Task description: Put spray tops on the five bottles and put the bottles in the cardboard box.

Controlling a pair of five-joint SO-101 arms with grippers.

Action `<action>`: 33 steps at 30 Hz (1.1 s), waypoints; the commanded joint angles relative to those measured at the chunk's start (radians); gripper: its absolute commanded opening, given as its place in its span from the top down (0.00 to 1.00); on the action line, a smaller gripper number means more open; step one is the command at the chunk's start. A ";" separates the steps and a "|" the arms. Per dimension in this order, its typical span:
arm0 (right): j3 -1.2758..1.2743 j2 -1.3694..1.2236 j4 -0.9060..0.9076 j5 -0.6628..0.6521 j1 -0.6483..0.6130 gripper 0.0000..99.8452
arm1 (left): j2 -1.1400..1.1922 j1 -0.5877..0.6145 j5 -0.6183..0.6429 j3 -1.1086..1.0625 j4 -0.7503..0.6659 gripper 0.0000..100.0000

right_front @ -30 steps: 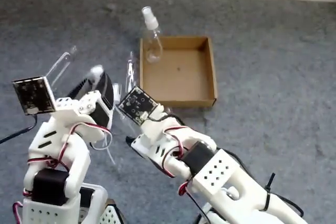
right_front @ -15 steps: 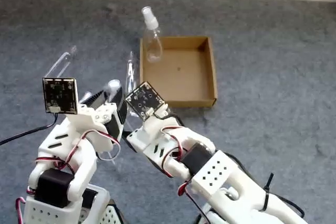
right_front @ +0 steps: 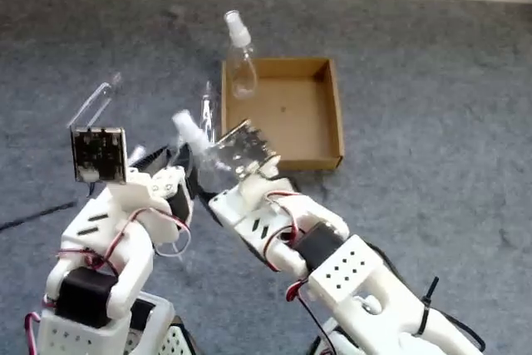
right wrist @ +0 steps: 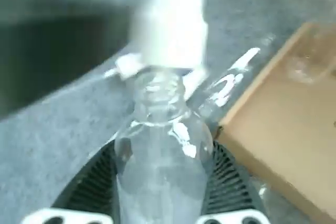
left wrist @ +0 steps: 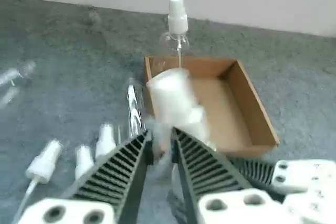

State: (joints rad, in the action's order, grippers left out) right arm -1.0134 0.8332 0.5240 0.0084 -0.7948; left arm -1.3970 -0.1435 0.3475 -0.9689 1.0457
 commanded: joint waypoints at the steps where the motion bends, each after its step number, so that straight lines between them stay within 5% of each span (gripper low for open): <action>1: 0.008 0.024 -0.033 0.017 0.019 1.00 | -0.002 -0.096 -0.051 -0.015 -0.003 1.00; 10: 0.008 0.025 -0.033 0.014 0.021 1.00 | -0.004 -0.127 -0.098 -0.056 -0.002 1.00; 22: -0.024 0.025 -0.033 0.012 0.019 1.00 | -0.225 0.239 -0.149 -0.053 -0.074 0.99; 28: -0.025 0.033 -0.027 -0.043 -0.013 1.00 | -0.208 0.239 -0.149 -0.050 -0.247 0.99; 33: -0.074 0.033 -0.030 -0.133 -0.087 1.00 | -0.021 0.160 -0.153 0.007 -0.259 0.93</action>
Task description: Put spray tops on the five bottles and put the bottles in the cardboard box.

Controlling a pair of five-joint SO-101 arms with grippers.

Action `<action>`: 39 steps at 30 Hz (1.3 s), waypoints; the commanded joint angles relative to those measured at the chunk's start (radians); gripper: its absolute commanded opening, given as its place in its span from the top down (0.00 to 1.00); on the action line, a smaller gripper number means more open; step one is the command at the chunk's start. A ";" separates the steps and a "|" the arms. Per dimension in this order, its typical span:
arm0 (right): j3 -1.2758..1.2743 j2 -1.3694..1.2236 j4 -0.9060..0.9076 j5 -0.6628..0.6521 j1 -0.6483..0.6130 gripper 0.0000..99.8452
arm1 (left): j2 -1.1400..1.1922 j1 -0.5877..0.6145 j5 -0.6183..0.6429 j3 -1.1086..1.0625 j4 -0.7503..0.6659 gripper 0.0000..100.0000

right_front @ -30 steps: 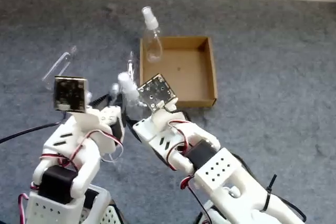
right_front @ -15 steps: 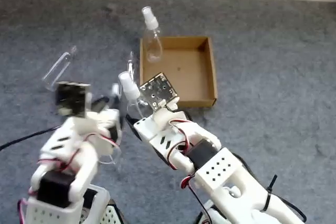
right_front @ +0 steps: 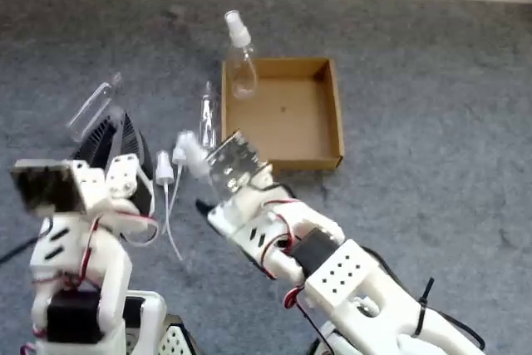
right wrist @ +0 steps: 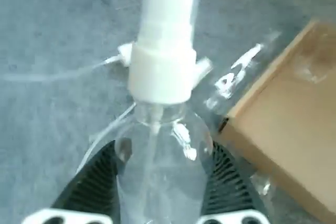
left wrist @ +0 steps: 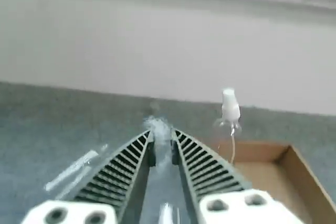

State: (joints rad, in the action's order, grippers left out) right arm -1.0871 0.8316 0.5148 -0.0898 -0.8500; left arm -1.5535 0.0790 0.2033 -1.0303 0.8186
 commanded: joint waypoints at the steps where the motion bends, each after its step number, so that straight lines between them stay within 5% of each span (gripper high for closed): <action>1: -0.002 0.036 -0.021 -0.035 -0.033 1.00 | 0.177 -0.074 -0.009 0.087 -0.020 0.93; 10: -0.001 0.036 -0.021 -0.032 -0.030 1.00 | 0.341 -0.116 -0.018 0.067 0.017 0.93; 39: -0.005 0.035 -0.024 -0.029 0.041 1.00 | 0.343 -0.354 -0.074 0.062 0.101 0.99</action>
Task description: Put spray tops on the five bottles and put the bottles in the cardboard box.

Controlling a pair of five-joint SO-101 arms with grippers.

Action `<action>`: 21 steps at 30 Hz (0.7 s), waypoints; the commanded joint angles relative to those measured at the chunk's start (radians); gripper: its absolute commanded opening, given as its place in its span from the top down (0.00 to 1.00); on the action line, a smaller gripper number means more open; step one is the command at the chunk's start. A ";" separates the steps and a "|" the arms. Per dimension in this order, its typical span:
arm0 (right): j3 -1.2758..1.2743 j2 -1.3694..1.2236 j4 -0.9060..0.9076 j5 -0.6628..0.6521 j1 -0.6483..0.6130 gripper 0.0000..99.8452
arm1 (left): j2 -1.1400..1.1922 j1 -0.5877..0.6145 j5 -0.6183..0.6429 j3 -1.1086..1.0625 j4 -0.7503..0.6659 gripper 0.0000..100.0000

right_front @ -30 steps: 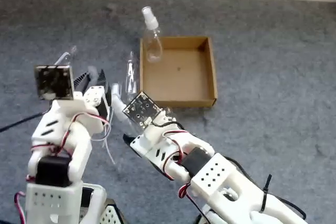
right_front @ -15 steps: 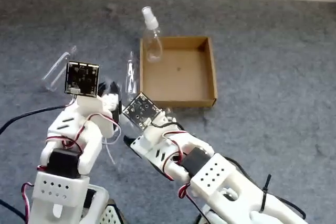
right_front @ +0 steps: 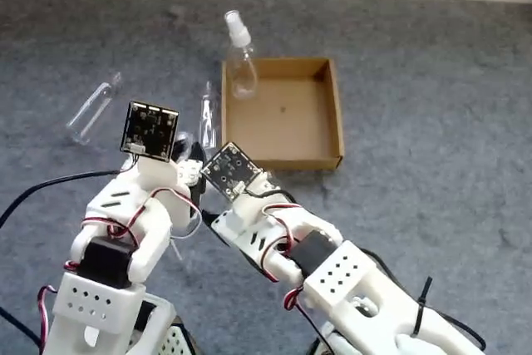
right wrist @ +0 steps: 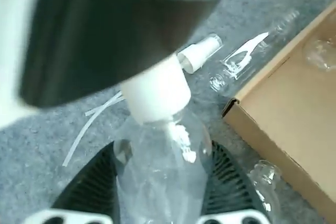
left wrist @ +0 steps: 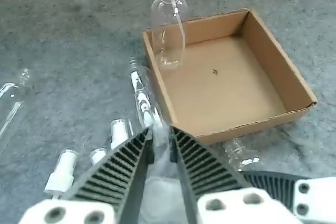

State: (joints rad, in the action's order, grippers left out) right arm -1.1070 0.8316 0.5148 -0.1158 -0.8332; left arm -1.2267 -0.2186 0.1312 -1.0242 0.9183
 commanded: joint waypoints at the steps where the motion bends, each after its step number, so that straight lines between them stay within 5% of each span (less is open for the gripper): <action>1: 0.016 0.036 -0.024 -0.002 0.024 1.00 | 0.018 -0.061 -0.002 0.058 0.002 0.99; 8: 0.016 0.036 -0.024 -0.002 0.024 1.00 | 0.024 -0.061 -0.003 0.056 0.002 0.99; 15: 0.015 0.036 -0.024 -0.008 0.027 1.00 | 0.001 0.008 0.002 0.077 0.003 0.88; 21: 0.019 0.036 -0.024 -0.005 0.033 1.00 | -0.203 0.085 0.005 0.056 0.008 0.88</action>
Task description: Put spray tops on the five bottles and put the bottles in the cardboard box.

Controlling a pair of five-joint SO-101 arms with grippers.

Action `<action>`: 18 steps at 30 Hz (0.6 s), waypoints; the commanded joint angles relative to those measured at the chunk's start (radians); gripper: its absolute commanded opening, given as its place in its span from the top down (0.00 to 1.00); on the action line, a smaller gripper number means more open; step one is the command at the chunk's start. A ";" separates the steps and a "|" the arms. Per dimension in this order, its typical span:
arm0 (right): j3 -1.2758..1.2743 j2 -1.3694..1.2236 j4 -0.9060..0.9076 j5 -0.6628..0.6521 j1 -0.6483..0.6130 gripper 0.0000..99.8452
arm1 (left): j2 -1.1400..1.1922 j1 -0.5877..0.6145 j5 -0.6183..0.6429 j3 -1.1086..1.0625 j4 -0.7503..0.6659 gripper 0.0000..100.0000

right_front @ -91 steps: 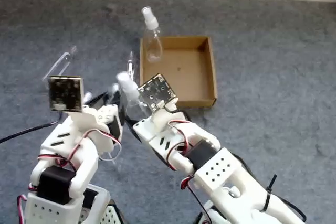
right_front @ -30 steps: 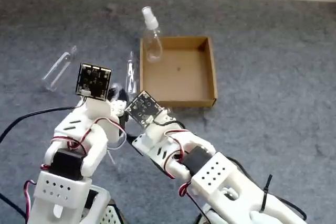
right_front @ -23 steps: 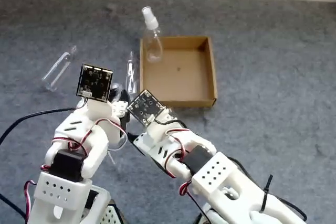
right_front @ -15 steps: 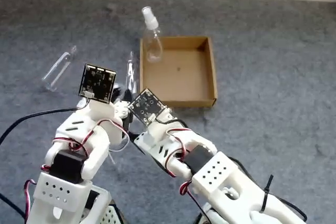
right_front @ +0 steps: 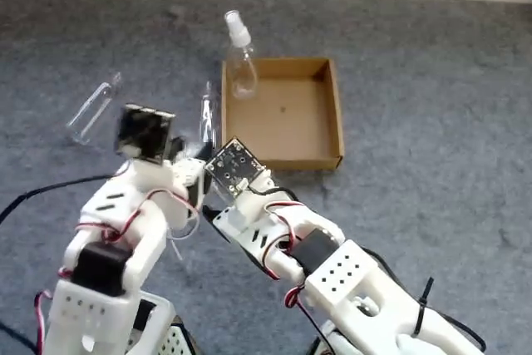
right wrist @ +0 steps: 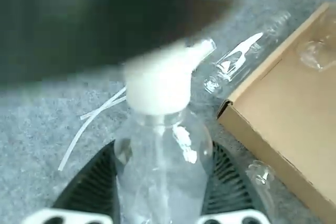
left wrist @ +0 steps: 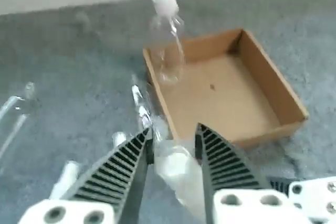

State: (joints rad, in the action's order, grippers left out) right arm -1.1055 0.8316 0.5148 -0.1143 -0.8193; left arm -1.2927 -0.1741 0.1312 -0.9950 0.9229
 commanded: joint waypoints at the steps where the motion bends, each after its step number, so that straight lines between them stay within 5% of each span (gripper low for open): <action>1: 0.018 0.036 -0.024 -0.006 0.027 1.00 | -0.183 0.045 0.005 0.010 0.003 0.88; 10: 0.255 -0.016 -0.027 0.107 0.237 1.00 | -0.407 0.048 -0.002 -0.194 -0.003 0.89; 18: 0.748 -0.326 0.163 0.186 0.188 1.00 | -0.317 0.042 -0.064 -0.217 -0.048 0.88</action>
State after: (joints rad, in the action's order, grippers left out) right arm -0.5623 0.5785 0.6437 0.0176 -0.6030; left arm -1.6640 -0.1389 0.1312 -1.2236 0.9060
